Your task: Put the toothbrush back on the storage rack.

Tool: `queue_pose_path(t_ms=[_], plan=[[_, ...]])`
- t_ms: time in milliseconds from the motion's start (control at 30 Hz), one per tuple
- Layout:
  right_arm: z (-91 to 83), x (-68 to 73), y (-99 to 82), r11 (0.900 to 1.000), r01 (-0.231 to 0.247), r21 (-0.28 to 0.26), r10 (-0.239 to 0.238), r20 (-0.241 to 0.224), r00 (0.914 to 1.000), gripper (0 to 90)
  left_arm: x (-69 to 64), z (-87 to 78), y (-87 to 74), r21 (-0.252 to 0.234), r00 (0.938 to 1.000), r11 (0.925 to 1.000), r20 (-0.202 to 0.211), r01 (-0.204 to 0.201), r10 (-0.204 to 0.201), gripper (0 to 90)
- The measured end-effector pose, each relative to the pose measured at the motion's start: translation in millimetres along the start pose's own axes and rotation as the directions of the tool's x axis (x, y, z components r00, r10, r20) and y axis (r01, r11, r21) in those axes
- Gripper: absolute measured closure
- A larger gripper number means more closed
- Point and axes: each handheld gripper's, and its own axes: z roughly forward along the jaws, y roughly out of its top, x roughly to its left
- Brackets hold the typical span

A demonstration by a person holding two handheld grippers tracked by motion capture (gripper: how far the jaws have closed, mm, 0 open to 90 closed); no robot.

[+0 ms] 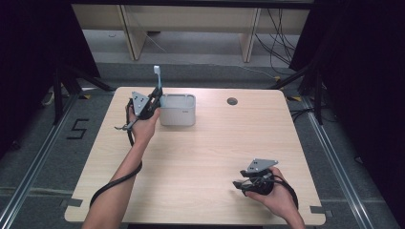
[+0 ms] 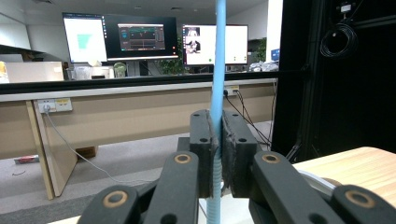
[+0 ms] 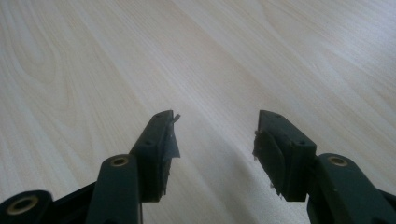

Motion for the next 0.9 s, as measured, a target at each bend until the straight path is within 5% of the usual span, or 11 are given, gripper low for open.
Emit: queue_pose_path(t_ms=[900], plan=[[2.1, 0.9, 0.0, 0.9997, -0.018, 0.014, 0.018, -0.003, 0.9998, 47.6, -0.8, -2.7, -12.3, 0.029, 1.0, 0.9996, 0.002, 0.002, -0.002, 83.1]])
